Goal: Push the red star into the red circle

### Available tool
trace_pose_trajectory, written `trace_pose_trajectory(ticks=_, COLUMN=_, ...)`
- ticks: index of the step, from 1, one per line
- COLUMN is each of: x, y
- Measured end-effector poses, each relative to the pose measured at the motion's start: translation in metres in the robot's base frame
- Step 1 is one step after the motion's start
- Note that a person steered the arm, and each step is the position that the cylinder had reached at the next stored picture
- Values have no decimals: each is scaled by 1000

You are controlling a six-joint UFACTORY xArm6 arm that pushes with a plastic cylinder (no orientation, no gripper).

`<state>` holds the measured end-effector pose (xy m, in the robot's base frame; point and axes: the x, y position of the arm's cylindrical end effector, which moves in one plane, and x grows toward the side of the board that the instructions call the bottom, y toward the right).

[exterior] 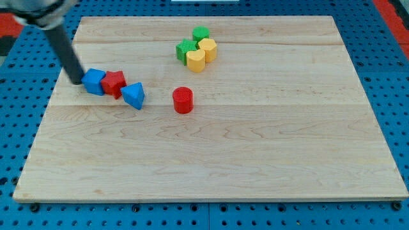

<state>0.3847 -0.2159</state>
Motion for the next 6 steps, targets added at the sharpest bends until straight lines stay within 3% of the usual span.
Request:
trace_pose_trajectory(ticks=1, x=13, y=16)
trace_pose_trajectory(ticks=2, x=17, y=83)
trace_pose_trajectory(ticks=3, x=22, y=67)
trace_pose_trajectory(ticks=4, x=22, y=3)
trace_pose_trajectory(ticks=5, x=-26, y=52)
trace_pose_trajectory(ticks=6, x=-30, y=105)
